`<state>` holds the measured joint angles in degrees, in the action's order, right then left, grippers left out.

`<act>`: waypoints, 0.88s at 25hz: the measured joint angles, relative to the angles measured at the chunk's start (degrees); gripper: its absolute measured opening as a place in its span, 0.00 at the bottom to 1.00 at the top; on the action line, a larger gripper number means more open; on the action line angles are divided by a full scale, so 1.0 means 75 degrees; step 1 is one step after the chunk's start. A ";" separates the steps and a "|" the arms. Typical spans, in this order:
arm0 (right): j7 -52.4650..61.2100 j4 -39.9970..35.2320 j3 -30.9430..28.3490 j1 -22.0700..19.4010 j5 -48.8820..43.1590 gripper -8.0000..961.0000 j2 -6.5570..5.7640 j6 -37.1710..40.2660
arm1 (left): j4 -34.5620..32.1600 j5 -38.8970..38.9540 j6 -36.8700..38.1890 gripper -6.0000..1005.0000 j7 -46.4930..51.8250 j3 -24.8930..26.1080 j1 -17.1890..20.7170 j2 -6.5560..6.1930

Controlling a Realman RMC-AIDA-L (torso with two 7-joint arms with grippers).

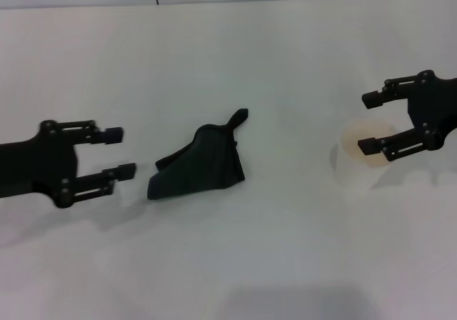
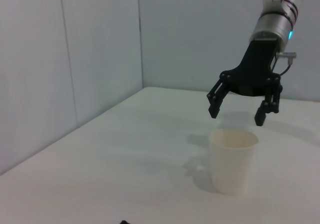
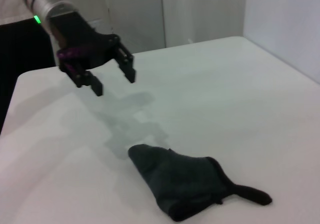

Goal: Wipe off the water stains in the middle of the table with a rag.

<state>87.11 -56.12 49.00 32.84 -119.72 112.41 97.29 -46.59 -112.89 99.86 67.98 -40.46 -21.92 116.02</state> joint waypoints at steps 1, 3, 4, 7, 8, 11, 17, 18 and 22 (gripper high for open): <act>-0.0009 -0.0001 -0.0031 -0.0011 0.0003 0.87 0.0000 0.0000 | 0.0137 0.0000 0.0077 0.57 -0.0057 0.0074 0.0013 -0.0070; -0.0035 -0.0003 -0.0088 -0.0050 0.0011 0.87 0.0001 -0.0005 | 0.0370 -0.0002 0.0187 0.57 -0.0141 0.0116 0.0017 -0.0187; -0.0043 -0.0003 -0.0099 -0.0061 0.0017 0.87 0.0000 -0.0006 | 0.0455 -0.0013 0.0230 0.57 -0.0173 0.0119 0.0018 -0.0222; -0.0045 0.0005 -0.0103 -0.0074 0.0054 0.87 -0.0006 -0.0014 | 0.0510 -0.0103 0.0281 0.57 -0.0198 0.0097 0.0020 -0.0256; -0.0042 0.0005 -0.0103 -0.0079 0.0068 0.87 -0.0007 -0.0018 | 0.0510 -0.0155 0.0310 0.57 -0.0198 0.0089 0.0024 -0.0262; -0.0022 0.0000 -0.0110 -0.0092 0.0079 0.87 -0.0016 -0.0022 | 0.0509 -0.0288 0.0374 0.57 -0.0158 0.0084 0.0027 -0.0327; 0.0006 0.0041 -0.0113 -0.0093 0.0078 0.87 -0.0058 -0.0024 | 0.0465 -0.0597 0.0411 0.56 0.0087 0.0091 -0.0011 -0.0435; 0.0007 0.0042 -0.0113 -0.0092 0.0076 0.87 -0.0059 -0.0027 | 0.0465 -0.0703 0.0413 0.56 0.0138 0.0097 -0.0029 -0.0451; 0.0009 0.0045 -0.0112 -0.0094 0.0063 0.87 -0.0059 -0.0035 | 0.0460 -0.0851 0.0417 0.56 0.0180 0.0088 -0.0058 -0.0458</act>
<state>87.18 -55.78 48.16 32.14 -119.25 111.97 97.03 -43.15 -119.28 102.99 69.32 -39.80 -22.36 112.59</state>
